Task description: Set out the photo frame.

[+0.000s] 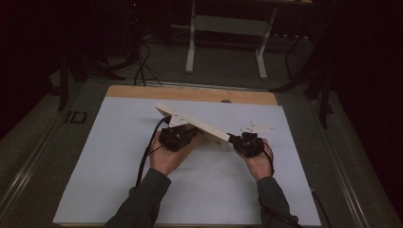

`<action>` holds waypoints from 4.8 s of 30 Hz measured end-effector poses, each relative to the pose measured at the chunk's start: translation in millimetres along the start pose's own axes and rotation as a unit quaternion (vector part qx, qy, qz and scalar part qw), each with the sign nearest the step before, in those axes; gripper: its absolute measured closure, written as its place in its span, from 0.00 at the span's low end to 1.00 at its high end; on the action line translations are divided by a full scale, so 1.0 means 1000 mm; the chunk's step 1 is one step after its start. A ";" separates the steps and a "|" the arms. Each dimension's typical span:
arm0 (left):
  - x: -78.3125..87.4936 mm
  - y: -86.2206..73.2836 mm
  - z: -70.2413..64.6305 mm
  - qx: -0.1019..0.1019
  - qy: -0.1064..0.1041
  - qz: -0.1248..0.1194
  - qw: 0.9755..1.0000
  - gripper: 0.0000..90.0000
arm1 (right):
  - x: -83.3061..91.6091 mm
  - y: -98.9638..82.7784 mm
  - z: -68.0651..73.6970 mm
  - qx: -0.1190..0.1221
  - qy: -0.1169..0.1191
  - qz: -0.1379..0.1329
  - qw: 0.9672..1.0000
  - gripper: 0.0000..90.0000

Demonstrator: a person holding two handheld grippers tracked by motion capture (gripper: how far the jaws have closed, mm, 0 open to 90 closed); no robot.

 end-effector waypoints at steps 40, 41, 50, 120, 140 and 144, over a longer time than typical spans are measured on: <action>-0.005 -0.004 0.006 0.003 0.004 0.010 1.000 1.00 | 0.009 -0.001 0.031 0.042 0.035 -0.003 0.999 1.00; -0.005 -0.004 0.007 0.003 0.004 0.011 1.000 1.00 | 0.009 -0.001 0.032 0.044 0.036 -0.004 0.998 1.00; -0.005 -0.005 0.010 0.005 0.001 0.013 1.000 1.00 | 0.013 0.000 0.038 0.056 0.043 -0.003 0.997 1.00; 0.003 -0.005 0.024 -0.030 -0.041 0.016 0.999 1.00 | -0.002 0.004 0.077 0.081 0.090 0.000 0.993 1.00; -0.003 -0.004 0.040 -0.005 -0.051 0.011 0.999 1.00 | -0.017 0.010 0.091 0.088 0.103 0.005 0.991 1.00; -0.002 -0.006 0.043 0.004 -0.056 0.010 0.998 1.00 | -0.021 0.011 0.094 0.086 0.107 0.005 0.991 1.00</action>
Point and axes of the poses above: each handheld gripper's, and its own axes: x roughly backward along the jaws, y roughly out of its top, z roughly to its left, the point moved 5 cm from there along -x, roughly forward along the jaws, and after that the axes turned 7 degrees about -z, right-handed, at the moved point
